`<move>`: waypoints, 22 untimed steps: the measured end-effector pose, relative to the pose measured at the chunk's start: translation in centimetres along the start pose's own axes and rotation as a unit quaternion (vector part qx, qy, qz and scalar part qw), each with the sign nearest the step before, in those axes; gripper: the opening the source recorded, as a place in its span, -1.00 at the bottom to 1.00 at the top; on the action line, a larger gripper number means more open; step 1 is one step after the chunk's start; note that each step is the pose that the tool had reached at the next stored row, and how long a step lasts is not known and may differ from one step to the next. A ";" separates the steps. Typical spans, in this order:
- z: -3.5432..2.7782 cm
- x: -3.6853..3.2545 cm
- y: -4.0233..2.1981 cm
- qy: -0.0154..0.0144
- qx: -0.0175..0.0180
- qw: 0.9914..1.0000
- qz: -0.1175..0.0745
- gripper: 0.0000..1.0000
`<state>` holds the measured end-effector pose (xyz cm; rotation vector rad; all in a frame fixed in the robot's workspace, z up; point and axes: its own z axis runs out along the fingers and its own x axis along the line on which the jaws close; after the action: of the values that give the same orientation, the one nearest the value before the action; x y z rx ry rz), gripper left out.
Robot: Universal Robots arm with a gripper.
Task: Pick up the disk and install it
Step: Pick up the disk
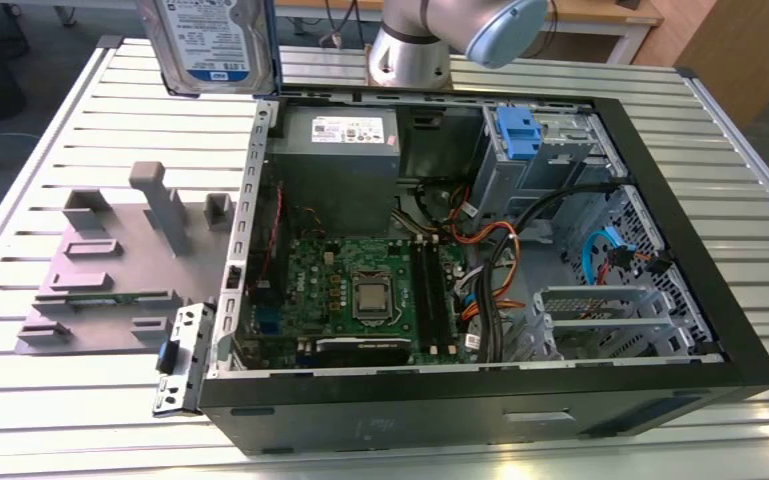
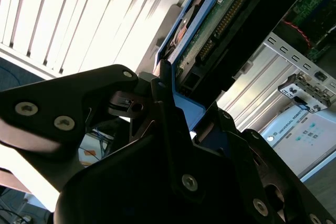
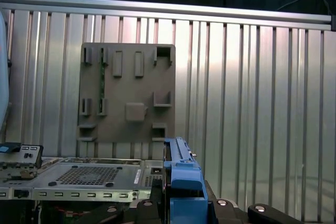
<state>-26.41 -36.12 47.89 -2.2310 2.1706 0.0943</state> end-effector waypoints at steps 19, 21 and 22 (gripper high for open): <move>-0.02 0.02 -0.84 0.000 0.000 1.000 0.000 -0.26; -0.02 0.03 -0.93 0.000 0.000 1.000 0.000 -0.26; -0.02 0.03 -0.98 0.000 0.000 1.000 0.000 -0.26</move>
<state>-25.43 -36.12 47.89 -2.2310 2.1705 0.0942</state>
